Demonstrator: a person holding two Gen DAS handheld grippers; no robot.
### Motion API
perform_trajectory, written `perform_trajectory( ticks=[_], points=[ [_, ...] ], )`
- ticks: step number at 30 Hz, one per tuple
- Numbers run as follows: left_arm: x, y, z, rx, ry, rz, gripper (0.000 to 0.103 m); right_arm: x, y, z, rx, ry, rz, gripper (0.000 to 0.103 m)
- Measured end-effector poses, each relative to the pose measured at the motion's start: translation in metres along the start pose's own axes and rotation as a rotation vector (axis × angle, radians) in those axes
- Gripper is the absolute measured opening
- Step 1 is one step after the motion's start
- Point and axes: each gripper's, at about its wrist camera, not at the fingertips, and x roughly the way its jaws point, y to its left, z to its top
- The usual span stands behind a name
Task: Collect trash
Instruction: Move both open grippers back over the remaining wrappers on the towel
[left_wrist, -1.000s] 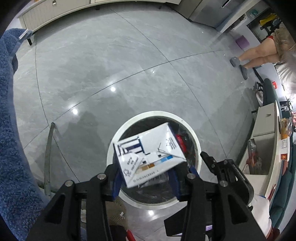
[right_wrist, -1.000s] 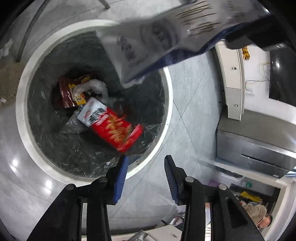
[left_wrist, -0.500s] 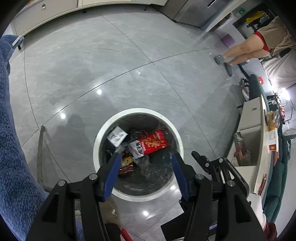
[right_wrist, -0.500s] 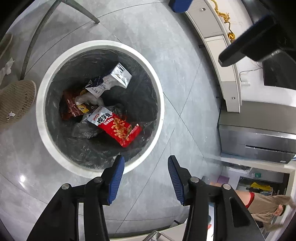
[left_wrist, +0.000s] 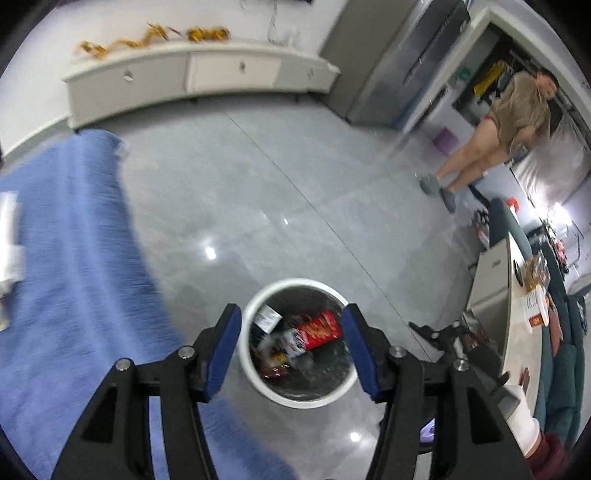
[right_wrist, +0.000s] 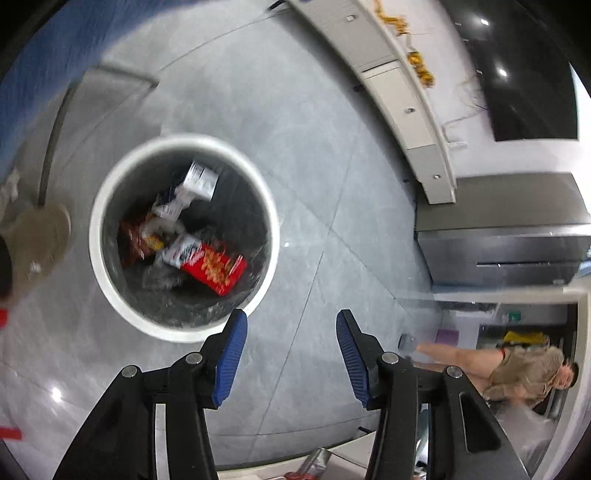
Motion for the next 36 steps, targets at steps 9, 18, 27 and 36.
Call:
perform_trajectory(
  ticks=[9, 18, 27, 36],
  points=[
    [-0.121, 0.085, -0.052, -0.003, -0.197, 0.173, 0.053, -0.101, -0.015, 0.053, 0.148, -0.173, 0.048, 0.049],
    [-0.221, 0.209, -0.113, -0.120, -0.287, 0.380, 0.053, -0.186, -0.005, 0.124, 0.199, -0.352, 0.124, 0.049],
    [-0.263, 0.278, -0.166, -0.217, -0.308, 0.465, 0.053, -0.235, 0.022, 0.190, 0.261, -0.466, 0.244, 0.049],
    [-0.236, 0.301, -0.156, -0.261, -0.256, 0.391, 0.053, -0.235, 0.032, 0.239, 0.250, -0.480, 0.307, 0.039]
  ],
)
